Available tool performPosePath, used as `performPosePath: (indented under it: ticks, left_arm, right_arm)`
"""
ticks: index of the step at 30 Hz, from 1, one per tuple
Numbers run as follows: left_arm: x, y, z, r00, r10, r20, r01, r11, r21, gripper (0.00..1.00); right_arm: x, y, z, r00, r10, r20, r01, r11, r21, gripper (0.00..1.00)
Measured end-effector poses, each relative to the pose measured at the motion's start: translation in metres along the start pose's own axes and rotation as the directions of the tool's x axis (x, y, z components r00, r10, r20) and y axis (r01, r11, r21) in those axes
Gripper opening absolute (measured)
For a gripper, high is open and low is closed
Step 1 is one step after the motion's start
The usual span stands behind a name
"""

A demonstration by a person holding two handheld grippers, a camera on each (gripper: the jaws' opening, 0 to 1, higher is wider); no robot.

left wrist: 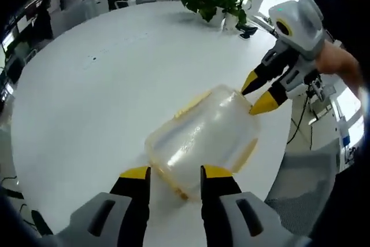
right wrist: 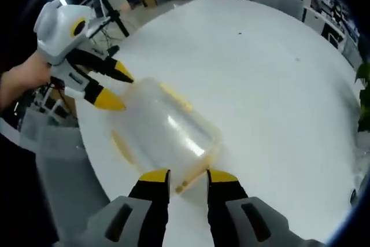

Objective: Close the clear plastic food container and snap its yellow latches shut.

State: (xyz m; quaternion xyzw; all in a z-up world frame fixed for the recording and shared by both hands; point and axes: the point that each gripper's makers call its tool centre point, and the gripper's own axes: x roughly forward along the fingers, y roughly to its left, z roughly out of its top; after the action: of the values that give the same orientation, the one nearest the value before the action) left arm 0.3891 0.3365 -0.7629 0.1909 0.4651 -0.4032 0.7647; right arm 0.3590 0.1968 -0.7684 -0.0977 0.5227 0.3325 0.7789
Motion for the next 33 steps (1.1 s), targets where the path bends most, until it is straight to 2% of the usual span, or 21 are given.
performPosePath:
  ticks: [1,6,11,12,13,15,17,19,20,24,25,26,27,31,33]
  left_arm:
    - [-0.002,0.002,0.002,1.0,0.009,0.001,-0.009,0.999,0.043,0.33]
    - [-0.007,-0.002,0.014,0.999,-0.015,0.041,0.01,0.994,0.11,0.36]
    - [-0.006,-0.005,0.017,0.999,-0.03,0.032,0.025,0.987,0.157,0.36]
    - [-0.005,-0.008,0.017,0.998,-0.051,0.025,0.046,0.983,0.176,0.36]
    - [-0.004,-0.014,0.02,0.995,-0.088,0.042,0.077,0.971,0.226,0.35]
    - [-0.004,-0.013,0.017,0.998,-0.062,0.023,0.054,0.966,0.254,0.36]
    - [-0.003,-0.023,0.023,0.992,-0.116,0.05,0.095,0.946,0.309,0.36]
    - [-0.003,-0.021,0.02,0.995,-0.098,0.032,0.084,0.95,0.302,0.36]
    - [-0.003,-0.023,0.021,0.994,-0.109,0.029,0.094,0.941,0.325,0.35]
    - [-0.002,-0.026,0.021,0.991,-0.133,0.027,0.116,0.933,0.341,0.35]
    - [-0.002,-0.026,0.022,0.99,-0.137,0.03,0.117,0.928,0.355,0.35]
    - [-0.001,-0.027,0.022,0.99,-0.137,0.026,0.118,0.921,0.372,0.36]
    - [0.001,-0.026,0.02,0.991,-0.132,0.012,0.117,0.91,0.397,0.35]
    - [0.001,-0.029,0.023,0.989,-0.147,0.016,0.128,0.903,0.411,0.35]
    - [0.001,-0.03,0.023,0.987,-0.158,0.016,0.136,0.893,0.43,0.34]
  right_arm:
    - [-0.001,-0.001,0.001,1.0,-0.005,0.002,0.005,1.0,-0.002,0.25]
    - [-0.009,0.0,0.01,0.999,0.01,0.043,-0.008,0.999,-0.046,0.25]
    - [-0.013,-0.001,0.019,0.997,0.029,0.075,-0.022,0.995,-0.094,0.26]
    - [-0.014,-0.001,0.021,0.996,0.032,0.085,-0.023,0.994,-0.107,0.26]
    - [-0.015,-0.001,0.022,0.995,0.038,0.09,-0.027,0.993,-0.113,0.26]
    - [-0.016,0.0,0.023,0.994,0.047,0.095,-0.034,0.99,-0.136,0.26]
    - [-0.016,0.002,0.024,0.993,0.058,0.101,-0.041,0.987,-0.155,0.26]
    - [-0.015,0.005,0.025,0.992,0.073,0.102,-0.054,0.983,-0.176,0.26]
    - [-0.014,0.006,0.024,0.992,0.079,0.096,-0.06,0.981,-0.182,0.26]
    - [-0.012,0.011,0.023,0.991,0.098,0.086,-0.078,0.973,-0.216,0.27]
    - [-0.012,0.018,0.026,0.985,0.138,0.099,-0.112,0.967,-0.228,0.27]
    - [-0.012,0.02,0.027,0.984,0.146,0.103,-0.12,0.967,-0.224,0.27]
    - [-0.013,0.02,0.026,0.986,0.141,0.094,-0.117,0.967,-0.227,0.27]
    - [-0.012,0.025,0.03,0.982,0.161,0.1,-0.131,0.958,-0.254,0.28]
    - [-0.01,0.027,0.031,0.981,0.163,0.101,-0.132,0.955,-0.265,0.28]
